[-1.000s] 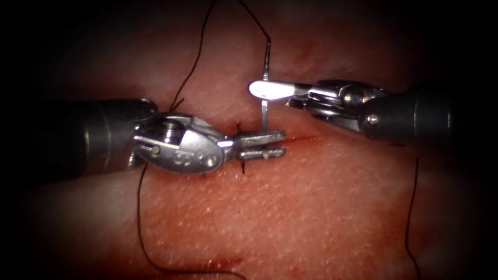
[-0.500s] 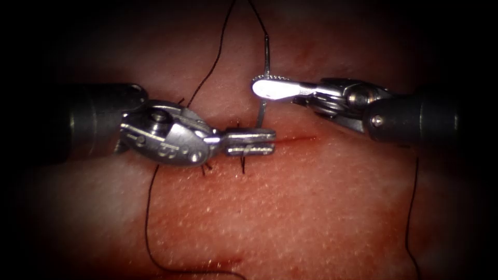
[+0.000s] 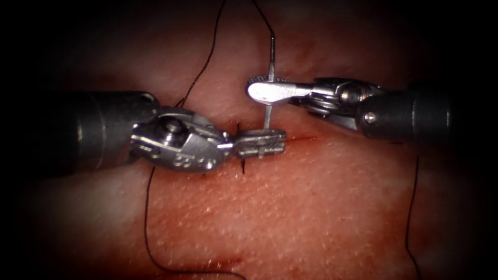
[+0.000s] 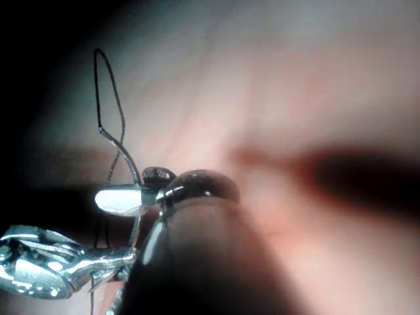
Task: Wound Closure
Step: Hold needle with left end-effector to regrasp needle straight-on with right hand
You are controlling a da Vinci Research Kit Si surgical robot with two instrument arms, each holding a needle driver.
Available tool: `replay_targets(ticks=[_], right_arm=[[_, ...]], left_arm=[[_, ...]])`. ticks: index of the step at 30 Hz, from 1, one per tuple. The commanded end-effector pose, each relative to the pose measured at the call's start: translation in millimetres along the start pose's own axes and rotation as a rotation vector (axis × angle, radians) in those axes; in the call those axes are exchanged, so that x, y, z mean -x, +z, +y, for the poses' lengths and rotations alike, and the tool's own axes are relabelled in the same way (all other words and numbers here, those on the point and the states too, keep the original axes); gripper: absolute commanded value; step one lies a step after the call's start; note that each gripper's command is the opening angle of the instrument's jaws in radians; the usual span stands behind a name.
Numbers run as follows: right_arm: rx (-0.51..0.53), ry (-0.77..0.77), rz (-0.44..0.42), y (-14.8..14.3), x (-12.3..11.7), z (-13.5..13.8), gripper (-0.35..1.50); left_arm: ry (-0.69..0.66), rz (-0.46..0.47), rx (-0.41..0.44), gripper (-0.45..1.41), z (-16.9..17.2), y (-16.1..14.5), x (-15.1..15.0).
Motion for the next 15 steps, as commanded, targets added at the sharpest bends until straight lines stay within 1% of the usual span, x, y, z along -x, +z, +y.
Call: replay_targets(ticks=[1,5,10,13,15], right_arm=[[0.015,-0.001,0.012,0.6,-0.2,0.2,1.08],[0.034,-0.007,0.024,0.5,-0.3,0.0,1.05],[0.047,-0.026,0.019,0.5,-0.3,-0.1,0.93],[0.056,-0.033,0.007,0.5,-0.2,-0.2,0.83],[0.060,-0.053,0.002,0.3,-0.2,-0.1,0.68]], left_arm=[[0.006,-0.005,-0.001,-0.45,0.1,0.8,0.4],[0.018,-0.029,0.022,-0.45,0.6,1.4,0.1],[0.038,-0.036,0.055,-0.45,1.2,2.1,-0.2],[0.040,-0.036,0.063,-0.45,1.4,2.3,-0.3],[0.041,-0.036,0.063,-0.45,1.4,2.2,-0.4]])
